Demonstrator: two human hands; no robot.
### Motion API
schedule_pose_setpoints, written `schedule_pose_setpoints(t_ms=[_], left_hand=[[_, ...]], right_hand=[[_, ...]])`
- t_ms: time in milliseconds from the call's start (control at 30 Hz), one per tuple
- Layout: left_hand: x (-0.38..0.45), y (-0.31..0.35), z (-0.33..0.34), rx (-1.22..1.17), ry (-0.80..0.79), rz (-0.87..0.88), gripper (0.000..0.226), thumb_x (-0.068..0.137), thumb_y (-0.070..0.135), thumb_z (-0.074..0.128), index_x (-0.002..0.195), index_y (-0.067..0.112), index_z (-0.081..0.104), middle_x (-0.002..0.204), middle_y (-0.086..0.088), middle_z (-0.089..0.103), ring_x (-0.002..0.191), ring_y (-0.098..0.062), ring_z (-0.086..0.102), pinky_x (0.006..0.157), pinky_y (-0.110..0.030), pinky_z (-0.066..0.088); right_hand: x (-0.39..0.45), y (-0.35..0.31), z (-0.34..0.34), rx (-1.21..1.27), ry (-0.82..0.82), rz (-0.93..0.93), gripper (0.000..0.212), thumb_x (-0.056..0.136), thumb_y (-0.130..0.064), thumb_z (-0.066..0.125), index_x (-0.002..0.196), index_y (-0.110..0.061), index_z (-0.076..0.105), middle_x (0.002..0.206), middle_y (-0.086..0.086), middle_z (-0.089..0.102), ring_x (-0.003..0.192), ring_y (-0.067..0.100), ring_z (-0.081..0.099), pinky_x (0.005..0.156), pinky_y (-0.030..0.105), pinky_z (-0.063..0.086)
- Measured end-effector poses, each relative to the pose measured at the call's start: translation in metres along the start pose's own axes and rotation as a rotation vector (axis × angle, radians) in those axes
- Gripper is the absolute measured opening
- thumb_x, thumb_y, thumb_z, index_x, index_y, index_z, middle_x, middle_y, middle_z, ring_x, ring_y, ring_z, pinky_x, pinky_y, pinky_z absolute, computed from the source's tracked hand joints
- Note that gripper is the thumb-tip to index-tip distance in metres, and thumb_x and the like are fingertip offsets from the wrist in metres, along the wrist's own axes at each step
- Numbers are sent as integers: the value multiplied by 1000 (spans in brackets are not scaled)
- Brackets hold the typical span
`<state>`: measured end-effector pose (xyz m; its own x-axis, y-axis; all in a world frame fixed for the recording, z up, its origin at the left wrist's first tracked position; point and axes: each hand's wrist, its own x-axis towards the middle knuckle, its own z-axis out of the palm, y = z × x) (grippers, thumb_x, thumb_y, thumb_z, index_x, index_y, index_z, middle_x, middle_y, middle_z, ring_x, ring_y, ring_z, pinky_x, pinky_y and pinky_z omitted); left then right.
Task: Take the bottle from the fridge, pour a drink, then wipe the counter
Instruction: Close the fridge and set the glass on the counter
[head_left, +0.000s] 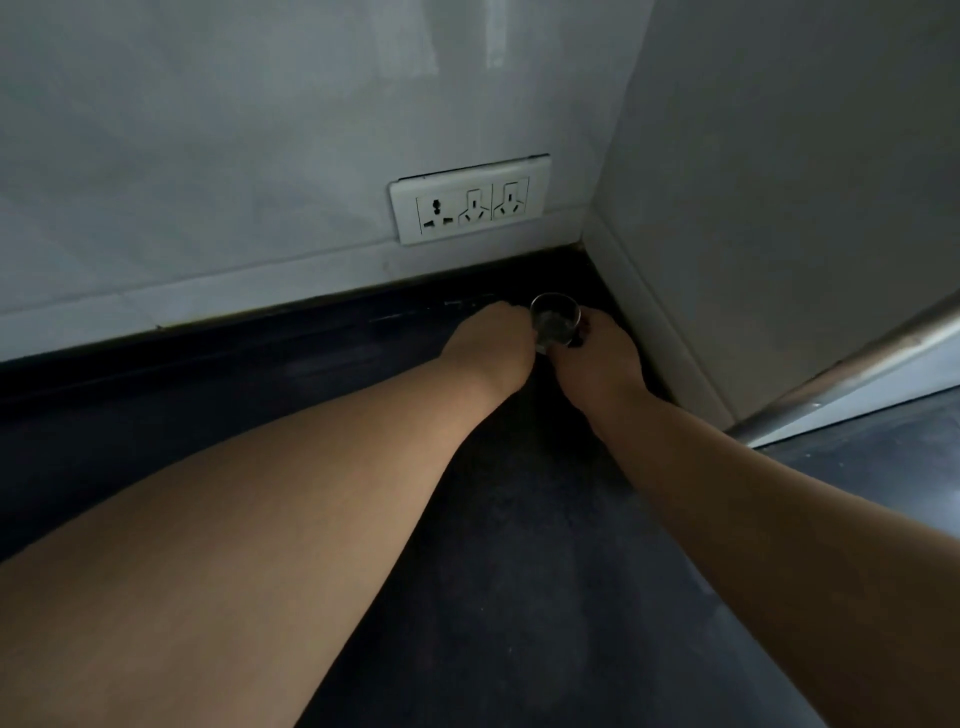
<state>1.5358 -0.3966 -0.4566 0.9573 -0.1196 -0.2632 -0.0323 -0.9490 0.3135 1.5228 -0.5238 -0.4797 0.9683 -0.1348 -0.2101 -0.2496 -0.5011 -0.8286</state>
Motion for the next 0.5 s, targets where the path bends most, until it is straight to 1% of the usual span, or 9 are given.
schedule_pose_setpoints(t_ms=[67, 133, 200, 300, 333, 400, 467, 500], left_hand=[[7, 3, -3, -9, -3, -11, 32, 101, 0, 54, 131, 6, 60, 132, -15, 62, 118, -27, 62, 92, -32, 48], [13, 7, -5, -17, -14, -14, 31, 102, 2, 54, 132, 5, 60, 133, -15, 62, 121, -27, 61, 98, -34, 49], [19, 8, -6, -18, -10, -5, 30, 103, 4, 54, 132, 5, 61, 134, -15, 62, 121, -26, 62, 99, -34, 49], [30, 8, -8, -2, -4, -7, 30, 102, 4, 56, 131, 5, 62, 132, -16, 64, 120, -26, 63, 99, -35, 50], [32, 9, -10, 1, -31, -21, 30, 102, 4, 57, 132, 4, 62, 132, -16, 64, 121, -26, 63, 101, -35, 50], [37, 11, -12, -3, -64, -49, 32, 101, 5, 58, 133, 3, 62, 134, -17, 64, 123, -27, 62, 103, -36, 49], [36, 11, -12, -31, -36, -54, 28, 102, 5, 55, 129, 3, 64, 130, -17, 65, 120, -29, 63, 99, -36, 49], [37, 10, -9, -47, 20, -40, 26, 103, 6, 52, 125, 2, 65, 127, -17, 66, 118, -31, 64, 94, -37, 50]], right_hand=[[4, -1, -1, -19, 5, -21, 38, 102, -13, 60, 140, -14, 59, 121, -2, 62, 101, 12, 56, 88, 27, 44], [9, -3, 0, -73, 28, -30, 38, 103, -14, 58, 141, -12, 57, 132, 5, 65, 112, 19, 62, 90, 27, 44], [13, -3, 3, -101, 51, -13, 42, 103, -13, 57, 145, -11, 52, 137, 10, 63, 118, 23, 62, 91, 27, 44], [11, -5, 5, -73, 43, 16, 53, 102, -10, 57, 152, -10, 38, 137, 8, 60, 108, 15, 57, 89, 26, 42], [11, -6, 4, -71, 38, 17, 55, 102, -10, 58, 153, -11, 36, 136, 8, 60, 105, 13, 55, 88, 26, 42], [11, -5, 3, -67, 41, 12, 53, 101, -9, 58, 150, -12, 38, 130, 4, 62, 101, 12, 54, 85, 26, 43], [10, -6, 4, -40, 51, 30, 50, 99, -9, 58, 147, -13, 43, 119, 0, 61, 97, 13, 56, 80, 26, 45], [11, -6, 4, -22, 53, 43, 50, 98, -9, 59, 146, -13, 44, 117, -1, 61, 96, 14, 59, 77, 27, 46]])
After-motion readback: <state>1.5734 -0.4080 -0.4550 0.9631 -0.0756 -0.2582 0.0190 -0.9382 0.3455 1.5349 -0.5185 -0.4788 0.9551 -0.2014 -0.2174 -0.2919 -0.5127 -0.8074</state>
